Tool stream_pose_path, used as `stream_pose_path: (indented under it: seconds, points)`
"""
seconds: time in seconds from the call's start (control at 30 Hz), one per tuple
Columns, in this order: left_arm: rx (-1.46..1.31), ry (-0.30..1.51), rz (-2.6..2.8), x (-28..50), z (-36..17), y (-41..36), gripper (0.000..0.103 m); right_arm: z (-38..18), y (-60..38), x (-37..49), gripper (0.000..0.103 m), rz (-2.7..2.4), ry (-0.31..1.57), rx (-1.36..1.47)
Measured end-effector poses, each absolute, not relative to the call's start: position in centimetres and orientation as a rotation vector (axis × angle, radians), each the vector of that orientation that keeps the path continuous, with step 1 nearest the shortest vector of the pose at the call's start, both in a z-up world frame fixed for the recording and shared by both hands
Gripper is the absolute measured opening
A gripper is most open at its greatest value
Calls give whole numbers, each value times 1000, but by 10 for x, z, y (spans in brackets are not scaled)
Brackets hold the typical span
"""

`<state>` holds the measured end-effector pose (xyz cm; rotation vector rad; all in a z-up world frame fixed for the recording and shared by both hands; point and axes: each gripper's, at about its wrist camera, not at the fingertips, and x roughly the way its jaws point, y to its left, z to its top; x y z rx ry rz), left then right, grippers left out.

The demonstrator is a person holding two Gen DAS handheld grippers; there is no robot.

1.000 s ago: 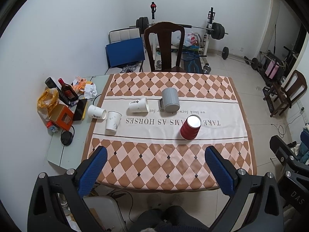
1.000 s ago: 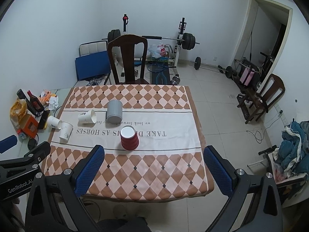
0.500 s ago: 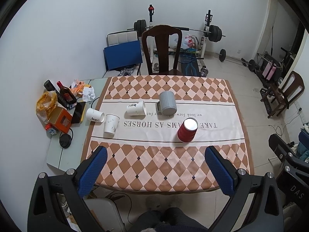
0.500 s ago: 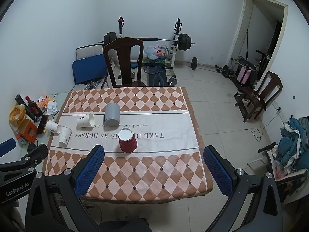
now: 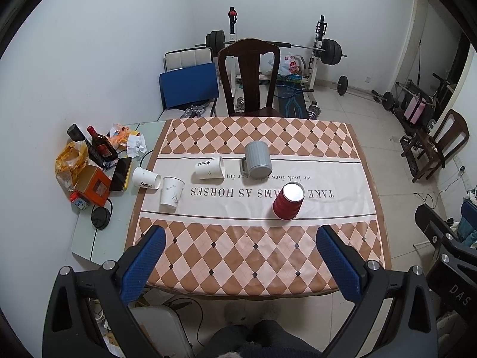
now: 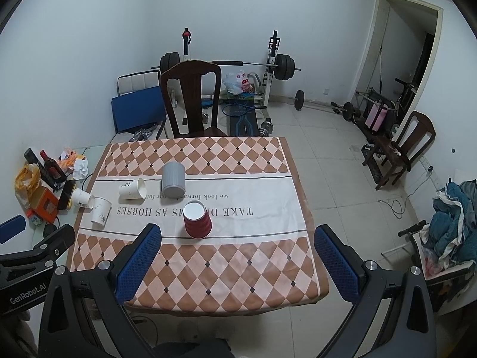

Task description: Flip cup upside down

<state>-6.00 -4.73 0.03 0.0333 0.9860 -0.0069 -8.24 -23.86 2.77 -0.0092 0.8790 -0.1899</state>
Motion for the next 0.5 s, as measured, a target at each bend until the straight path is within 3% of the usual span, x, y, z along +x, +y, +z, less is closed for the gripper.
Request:
stream_pose_path:
  seconds: [0.5]
  points:
    - [33,985,-7,-60,0,-47,103,28,-238,-83,103,-190,876,-6]
